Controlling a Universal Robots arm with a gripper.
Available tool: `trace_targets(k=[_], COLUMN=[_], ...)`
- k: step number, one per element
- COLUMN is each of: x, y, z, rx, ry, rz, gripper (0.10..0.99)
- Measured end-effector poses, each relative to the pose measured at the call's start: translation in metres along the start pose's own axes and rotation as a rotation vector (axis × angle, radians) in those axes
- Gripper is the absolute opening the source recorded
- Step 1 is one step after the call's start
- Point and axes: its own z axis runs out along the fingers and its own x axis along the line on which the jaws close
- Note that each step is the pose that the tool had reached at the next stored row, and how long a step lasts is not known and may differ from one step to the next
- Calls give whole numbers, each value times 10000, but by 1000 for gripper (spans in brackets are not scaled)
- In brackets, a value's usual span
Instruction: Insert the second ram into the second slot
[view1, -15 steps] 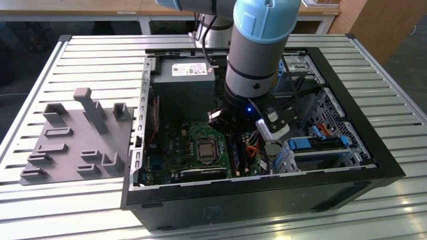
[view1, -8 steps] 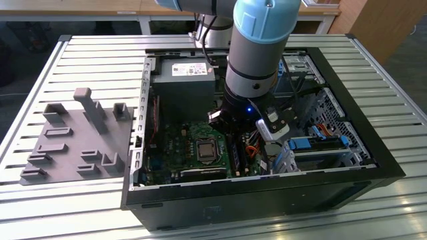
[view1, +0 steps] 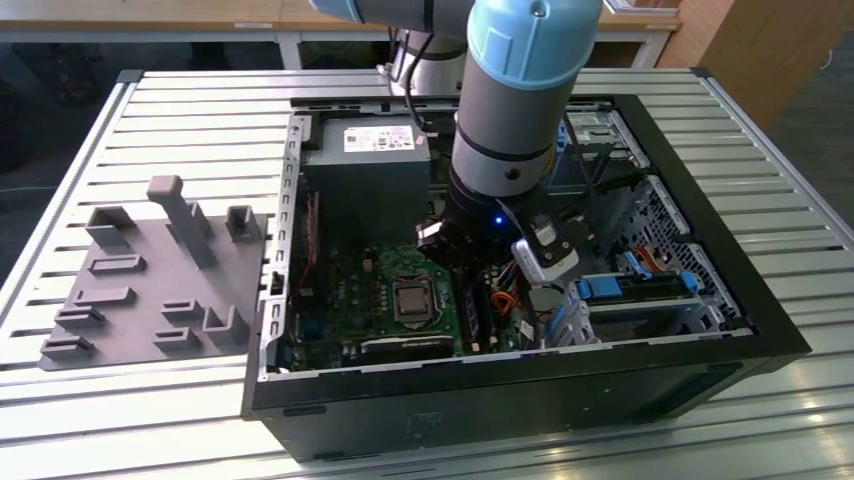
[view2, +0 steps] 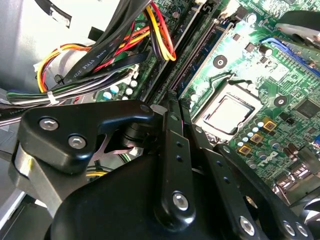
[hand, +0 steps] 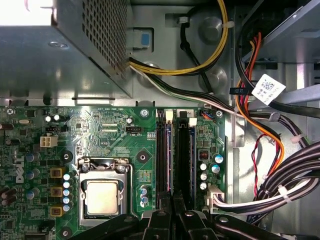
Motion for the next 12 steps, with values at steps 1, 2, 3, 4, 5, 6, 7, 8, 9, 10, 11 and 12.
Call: trace_targets(k=[1, 2, 3, 4, 5, 6, 7, 8, 9, 10, 11, 12], x=[0, -1, -1, -1, -1, -1, -1, -1, -1, -1, -1, -1], y=[-5, -11, -19, -25, -27, -27, -28, -28, -29, -29, -29, -30], z=[0, 0, -1, 0, 0, 0, 4, 10, 15, 21, 23, 23], rx=[0, 1, 0, -3, -2, 0, -1, -1, 1, 0, 1, 3], ry=[-1, 0, 0, 0, 0, 0, -1, 0, 0, 0, 0, 1], rz=[-1, -2, -2, -1, 0, 0, -1, -1, -1, 0, 0, 0], gripper=[133, 133, 133, 133, 133, 133, 133, 133, 133, 133, 133, 133])
